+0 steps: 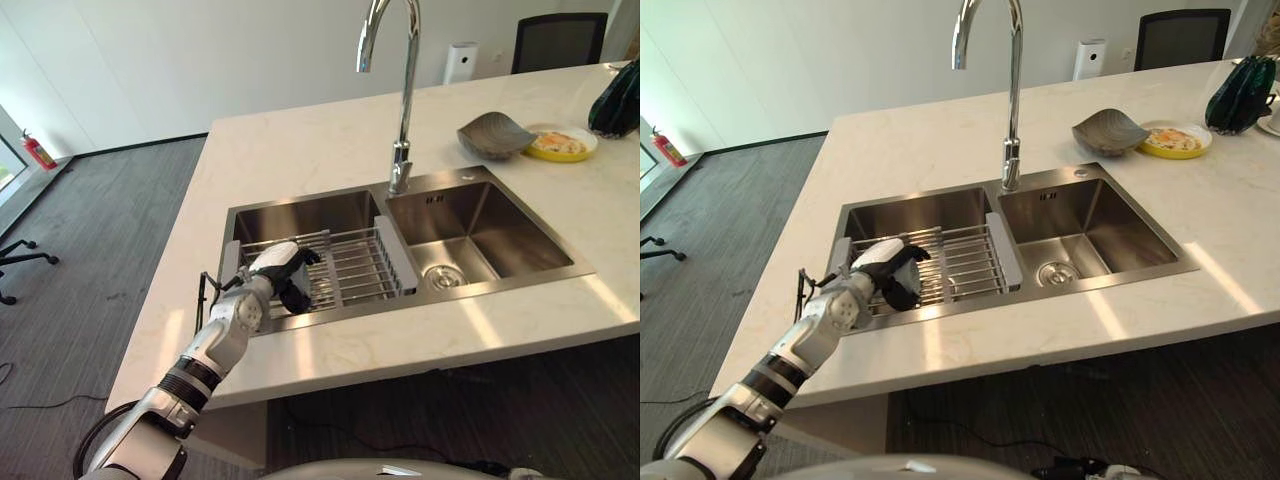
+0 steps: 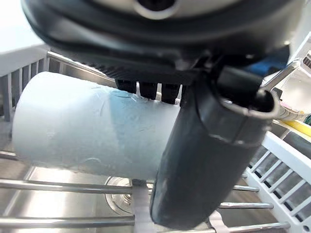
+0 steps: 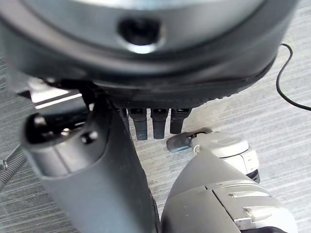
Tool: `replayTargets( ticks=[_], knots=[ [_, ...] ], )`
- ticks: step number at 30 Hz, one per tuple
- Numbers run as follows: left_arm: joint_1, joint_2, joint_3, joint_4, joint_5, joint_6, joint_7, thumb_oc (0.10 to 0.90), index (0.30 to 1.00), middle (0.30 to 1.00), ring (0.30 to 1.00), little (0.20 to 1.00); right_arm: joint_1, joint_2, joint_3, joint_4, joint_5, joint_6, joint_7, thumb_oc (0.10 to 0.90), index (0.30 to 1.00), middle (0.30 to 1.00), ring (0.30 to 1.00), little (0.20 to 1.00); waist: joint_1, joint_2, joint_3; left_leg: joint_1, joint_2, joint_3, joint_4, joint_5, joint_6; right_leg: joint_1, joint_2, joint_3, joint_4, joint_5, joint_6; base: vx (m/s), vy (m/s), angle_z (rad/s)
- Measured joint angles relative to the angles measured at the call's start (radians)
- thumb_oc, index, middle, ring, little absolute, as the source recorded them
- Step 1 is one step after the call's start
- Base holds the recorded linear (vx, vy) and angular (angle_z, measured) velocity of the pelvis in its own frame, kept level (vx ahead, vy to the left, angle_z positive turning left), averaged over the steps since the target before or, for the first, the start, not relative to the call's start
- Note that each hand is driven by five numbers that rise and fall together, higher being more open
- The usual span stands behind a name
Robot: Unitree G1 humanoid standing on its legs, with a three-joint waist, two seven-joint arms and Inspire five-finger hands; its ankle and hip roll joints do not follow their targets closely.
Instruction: Place the dishes in the dishwasher.
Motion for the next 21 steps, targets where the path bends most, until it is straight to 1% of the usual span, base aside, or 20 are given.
replayTargets(
  ticks=[6, 10, 11, 13, 14, 16, 17, 19, 21],
  knots=[
    [0.019, 0.017, 0.006, -0.006, -0.012, -0.046, 0.036, 0.400, 0.300, 0.300, 0.300, 0.300, 0.007, 0.006, 0.001, 0.000, -0.001, -0.005, -0.011, 0.800, 0.900, 0.900, 0.900, 0.900, 0.015, -0.004, 0.003, -0.001, 0.001, 0.002, 0.003, 0.000, 0.000, -0.001, 0.000, 0.001, 0.000, 0.000, 0.000, 0.00, 0.000, 0.00],
    [0.041, 0.090, -0.024, -0.030, -0.023, -0.142, 0.120, 0.400, 0.300, 0.300, 0.300, 0.300, 0.012, 0.016, 0.012, 0.001, 0.000, -0.035, -0.021, 0.800, 0.900, 0.900, 0.900, 0.900, 0.013, -0.014, 0.022, -0.001, 0.004, 0.002, 0.003, 0.000, 0.000, -0.002, 0.002, 0.001, 0.000, 0.000, 0.000, 0.00, 0.000, 0.00],
    [0.063, 0.116, -0.023, -0.065, -0.042, -0.164, 0.153, 0.400, 0.300, 0.300, 0.300, 0.300, 0.013, 0.020, 0.012, 0.001, 0.000, -0.040, -0.022, 0.800, 0.900, 0.900, 0.900, 0.900, 0.012, -0.021, 0.031, -0.002, 0.004, 0.002, 0.003, 0.000, 0.000, -0.004, 0.003, 0.002, 0.000, 0.000, 0.000, 0.00, 0.000, 0.00],
    [0.089, 0.134, -0.013, -0.086, -0.062, -0.194, 0.198, 0.400, 0.300, 0.300, 0.300, 0.300, 0.015, 0.026, 0.012, 0.002, 0.001, -0.043, -0.024, 0.800, 0.900, 0.900, 0.900, 0.900, 0.012, -0.028, 0.039, -0.002, 0.004, 0.002, 0.003, 0.001, -0.001, -0.004, 0.003, 0.002, 0.000, 0.000, 0.000, 0.00, 0.000, 0.00],
    [0.110, 0.173, -0.004, -0.153, -0.076, -0.206, 0.228, 0.400, 0.300, 0.300, 0.300, 0.300, 0.015, 0.038, 0.012, 0.001, 0.002, -0.049, -0.029, 0.800, 0.900, 0.900, 0.900, 0.900, 0.015, -0.047, 0.051, -0.003, 0.004, 0.002, 0.003, 0.001, -0.001, -0.004, 0.003, 0.001, 0.000, 0.000, 0.000, 0.00, 0.000, 0.00],
    [0.125, 0.181, 0.022, -0.227, -0.110, -0.222, 0.265, 0.400, 0.300, 0.300, 0.300, 0.300, 0.014, 0.050, 0.012, 0.001, 0.002, -0.054, -0.047, 0.800, 0.900, 0.900, 0.900, 0.900, 0.019, -0.060, 0.059, -0.007, 0.004, 0.002, 0.004, 0.001, -0.001, -0.008, 0.002, -0.001, 0.000, 0.000, 0.000, 0.00, 0.000, 0.00],
    [0.125, 0.181, 0.022, -0.227, -0.110, -0.222, 0.265, 0.400, 0.300, 0.300, 0.300, 0.300, 0.014, 0.050, 0.012, 0.001, 0.002, -0.054, -0.047, 0.800, 0.900, 0.900, 0.900, 0.900, 0.019, -0.060, 0.059, -0.007, 0.004, 0.002, 0.004, 0.001, -0.001, -0.008, 0.002, -0.001, 0.000, 0.000, 0.000, 0.00, 0.000, 0.00],
    [0.135, 0.170, 0.064, -0.313, -0.141, -0.255, 0.330, 0.400, 0.300, 0.300, 0.300, 0.300, 0.013, 0.063, 0.015, 0.000, 0.006, -0.066, -0.067, 0.800, 0.900, 0.900, 0.900, 0.900, 0.023, -0.066, 0.062, -0.008, 0.000, 0.001, 0.004, 0.001, -0.001, -0.008, -0.003, -0.003, 0.000, -0.001, 0.001, 0.00, 0.000, 0.00],
    [0.135, 0.137, 0.140, -0.437, -0.187, -0.261, 0.389, 0.400, 0.300, 0.300, 0.300, 0.300, 0.011, 0.078, 0.040, 0.000, 0.006, -0.078, -0.092, 0.800, 0.900, 0.900, 0.900, 0.900, 0.021, -0.067, 0.063, -0.010, -0.002, -0.001, 0.004, 0.001, -0.001, -0.010, -0.004, -0.002, 0.000, -0.001, 0.001, 0.00, 0.000, 0.00]
  ],
)
